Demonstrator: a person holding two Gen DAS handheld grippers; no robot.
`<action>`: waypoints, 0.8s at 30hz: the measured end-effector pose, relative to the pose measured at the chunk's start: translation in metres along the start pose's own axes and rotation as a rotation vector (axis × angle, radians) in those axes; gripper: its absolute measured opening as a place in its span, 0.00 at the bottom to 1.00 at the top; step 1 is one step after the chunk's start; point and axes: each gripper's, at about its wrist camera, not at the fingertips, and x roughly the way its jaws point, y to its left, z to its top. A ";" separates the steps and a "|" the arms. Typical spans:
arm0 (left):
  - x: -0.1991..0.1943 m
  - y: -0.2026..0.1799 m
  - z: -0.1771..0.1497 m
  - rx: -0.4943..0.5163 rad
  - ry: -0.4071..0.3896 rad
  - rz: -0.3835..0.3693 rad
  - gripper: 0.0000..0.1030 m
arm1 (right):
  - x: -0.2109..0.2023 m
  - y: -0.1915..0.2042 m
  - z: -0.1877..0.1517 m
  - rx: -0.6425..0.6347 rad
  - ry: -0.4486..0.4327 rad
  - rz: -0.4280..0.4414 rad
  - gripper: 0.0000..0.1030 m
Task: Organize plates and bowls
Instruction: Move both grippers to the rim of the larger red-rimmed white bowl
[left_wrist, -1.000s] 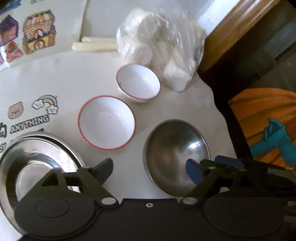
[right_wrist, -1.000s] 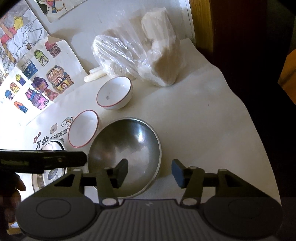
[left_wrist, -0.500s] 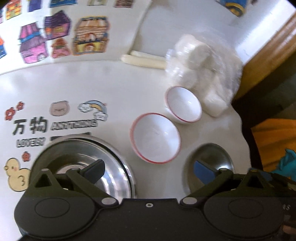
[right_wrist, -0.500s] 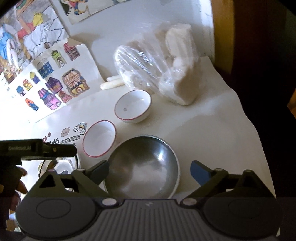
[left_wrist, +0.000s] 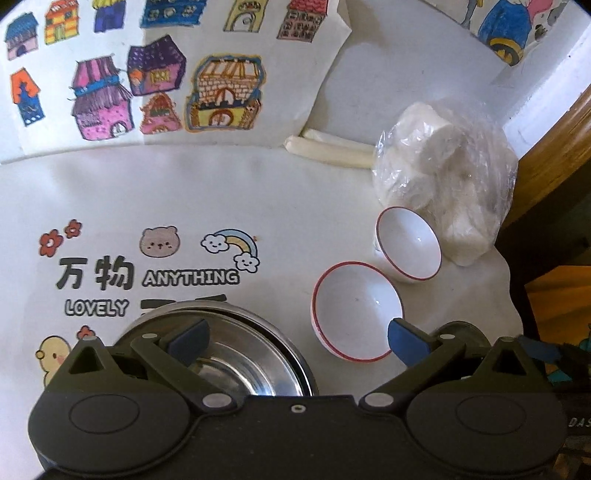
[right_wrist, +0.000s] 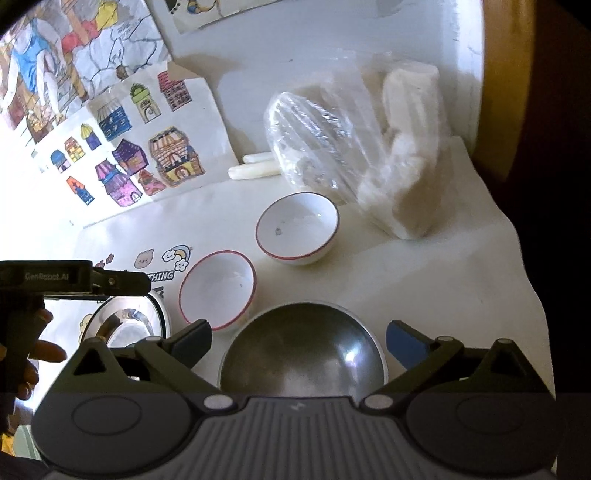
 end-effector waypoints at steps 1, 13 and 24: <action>0.003 0.000 0.003 0.004 0.009 -0.002 0.99 | 0.004 0.000 0.002 -0.009 0.006 0.005 1.00; 0.045 -0.011 0.036 0.171 0.077 0.123 0.99 | 0.050 0.012 0.033 -0.107 0.085 0.052 1.00; 0.072 -0.024 0.041 0.233 0.161 0.158 0.99 | 0.083 0.019 0.043 -0.136 0.170 0.102 0.81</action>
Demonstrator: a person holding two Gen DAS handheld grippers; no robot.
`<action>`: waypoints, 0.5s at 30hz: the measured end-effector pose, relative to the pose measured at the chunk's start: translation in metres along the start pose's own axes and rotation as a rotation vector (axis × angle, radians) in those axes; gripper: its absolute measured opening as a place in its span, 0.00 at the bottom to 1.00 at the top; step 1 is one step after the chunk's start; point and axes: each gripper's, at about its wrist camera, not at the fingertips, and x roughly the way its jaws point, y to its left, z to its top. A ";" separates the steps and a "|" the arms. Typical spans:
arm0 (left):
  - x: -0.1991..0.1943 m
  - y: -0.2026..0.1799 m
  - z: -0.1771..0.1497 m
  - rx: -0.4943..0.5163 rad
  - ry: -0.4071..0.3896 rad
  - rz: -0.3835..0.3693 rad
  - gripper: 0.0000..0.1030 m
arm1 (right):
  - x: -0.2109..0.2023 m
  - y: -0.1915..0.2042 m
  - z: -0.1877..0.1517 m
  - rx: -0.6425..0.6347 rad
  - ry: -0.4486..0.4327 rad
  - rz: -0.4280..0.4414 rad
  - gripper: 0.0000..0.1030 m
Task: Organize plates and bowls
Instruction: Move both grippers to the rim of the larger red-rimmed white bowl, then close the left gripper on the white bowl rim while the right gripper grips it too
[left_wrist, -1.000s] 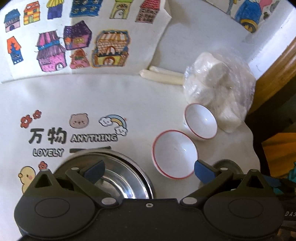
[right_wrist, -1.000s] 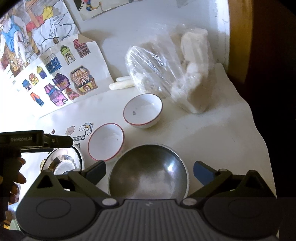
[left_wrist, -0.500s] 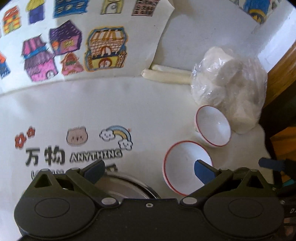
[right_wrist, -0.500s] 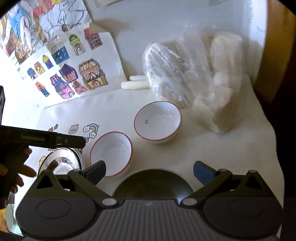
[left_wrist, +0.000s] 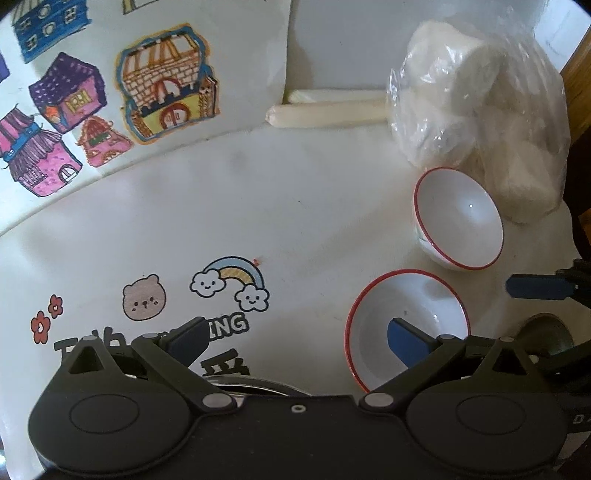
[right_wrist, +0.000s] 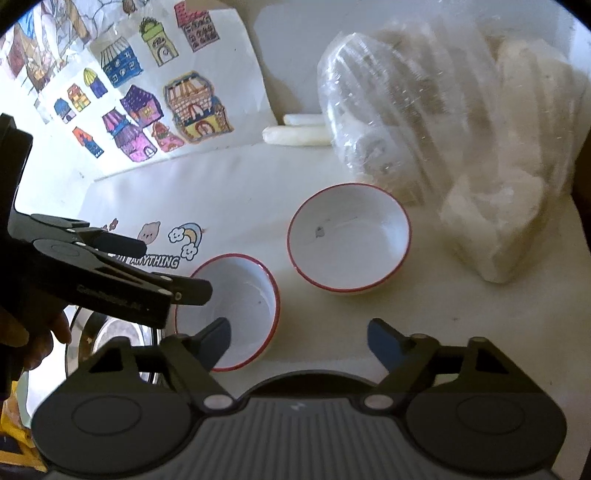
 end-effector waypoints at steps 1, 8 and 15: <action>0.001 -0.001 0.000 0.000 0.003 0.003 0.99 | 0.002 0.000 0.000 -0.002 0.007 0.003 0.79; 0.006 -0.001 0.000 -0.023 0.035 -0.008 0.81 | 0.010 0.002 0.002 -0.015 0.030 0.024 0.62; 0.005 -0.002 -0.003 -0.072 0.045 -0.098 0.56 | 0.015 0.003 0.004 0.006 0.040 0.048 0.47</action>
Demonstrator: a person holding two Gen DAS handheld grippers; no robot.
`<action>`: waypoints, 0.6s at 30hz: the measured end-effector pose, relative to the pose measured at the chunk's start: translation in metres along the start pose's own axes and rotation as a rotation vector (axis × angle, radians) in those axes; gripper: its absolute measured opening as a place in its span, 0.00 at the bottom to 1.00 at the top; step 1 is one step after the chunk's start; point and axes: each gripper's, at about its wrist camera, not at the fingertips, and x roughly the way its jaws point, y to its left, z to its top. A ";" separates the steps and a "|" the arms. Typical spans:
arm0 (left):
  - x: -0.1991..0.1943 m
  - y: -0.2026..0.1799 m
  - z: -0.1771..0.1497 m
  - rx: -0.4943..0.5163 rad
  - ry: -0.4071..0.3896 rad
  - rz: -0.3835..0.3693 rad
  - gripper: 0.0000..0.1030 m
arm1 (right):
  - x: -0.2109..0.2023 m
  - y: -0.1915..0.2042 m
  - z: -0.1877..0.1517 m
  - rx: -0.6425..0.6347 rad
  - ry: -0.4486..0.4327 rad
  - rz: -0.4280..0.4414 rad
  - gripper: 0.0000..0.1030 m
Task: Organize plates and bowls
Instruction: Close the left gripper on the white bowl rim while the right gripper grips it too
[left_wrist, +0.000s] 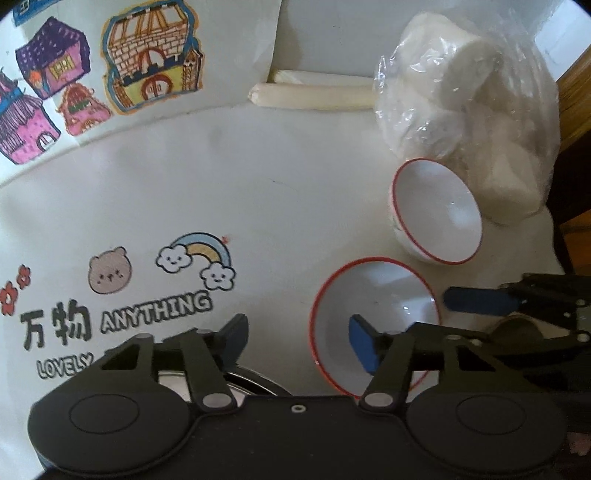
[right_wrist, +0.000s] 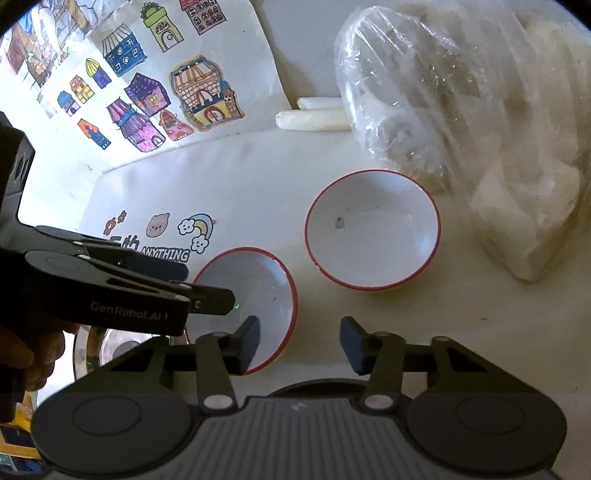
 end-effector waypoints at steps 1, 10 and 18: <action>0.000 -0.001 0.000 -0.001 0.003 -0.004 0.52 | 0.001 0.001 0.000 0.001 0.003 0.001 0.43; 0.004 -0.003 -0.002 -0.033 0.026 -0.041 0.29 | 0.006 0.003 -0.001 0.014 0.019 0.017 0.18; -0.001 0.001 -0.007 -0.084 0.012 -0.065 0.15 | 0.008 0.009 0.000 -0.009 0.011 -0.001 0.12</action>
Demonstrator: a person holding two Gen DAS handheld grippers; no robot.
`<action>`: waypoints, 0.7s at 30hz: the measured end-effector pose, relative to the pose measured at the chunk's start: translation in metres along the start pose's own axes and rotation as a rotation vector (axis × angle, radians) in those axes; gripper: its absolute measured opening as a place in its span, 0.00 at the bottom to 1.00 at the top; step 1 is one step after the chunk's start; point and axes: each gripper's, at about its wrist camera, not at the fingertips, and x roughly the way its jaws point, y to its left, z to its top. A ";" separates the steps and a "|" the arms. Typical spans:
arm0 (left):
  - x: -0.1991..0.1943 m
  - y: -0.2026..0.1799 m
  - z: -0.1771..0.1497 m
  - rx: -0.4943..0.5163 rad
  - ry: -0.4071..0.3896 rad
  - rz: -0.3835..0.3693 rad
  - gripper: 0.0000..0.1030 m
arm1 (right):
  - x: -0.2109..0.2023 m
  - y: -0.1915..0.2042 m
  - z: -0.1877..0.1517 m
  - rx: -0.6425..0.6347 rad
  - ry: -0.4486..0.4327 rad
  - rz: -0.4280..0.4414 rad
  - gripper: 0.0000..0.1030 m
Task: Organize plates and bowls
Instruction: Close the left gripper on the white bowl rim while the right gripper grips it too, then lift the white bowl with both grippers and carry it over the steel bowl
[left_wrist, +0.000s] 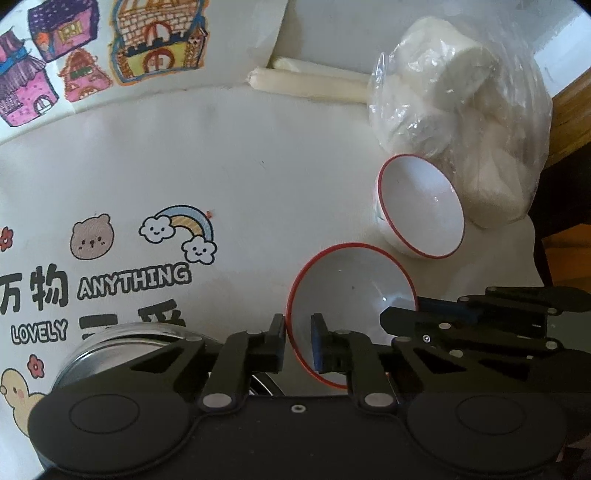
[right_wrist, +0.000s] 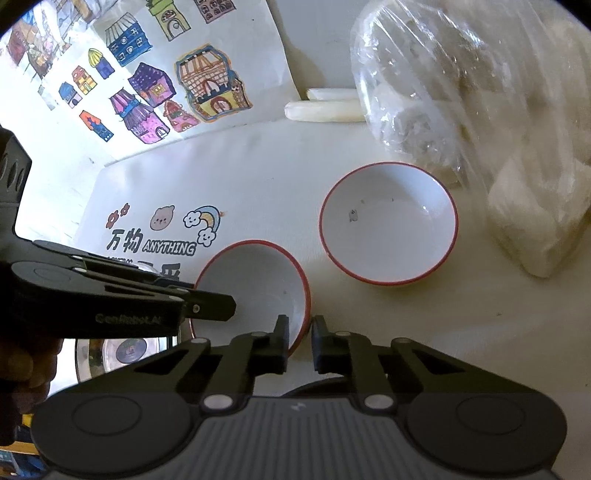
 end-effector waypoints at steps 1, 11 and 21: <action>-0.002 0.000 0.000 -0.003 -0.006 0.001 0.15 | -0.001 0.001 0.000 -0.002 -0.006 0.000 0.11; -0.030 -0.003 0.002 -0.015 -0.085 -0.012 0.11 | -0.025 0.003 0.002 0.017 -0.089 -0.007 0.08; -0.056 -0.033 0.010 0.063 -0.163 -0.061 0.11 | -0.068 -0.010 -0.005 0.099 -0.198 -0.030 0.07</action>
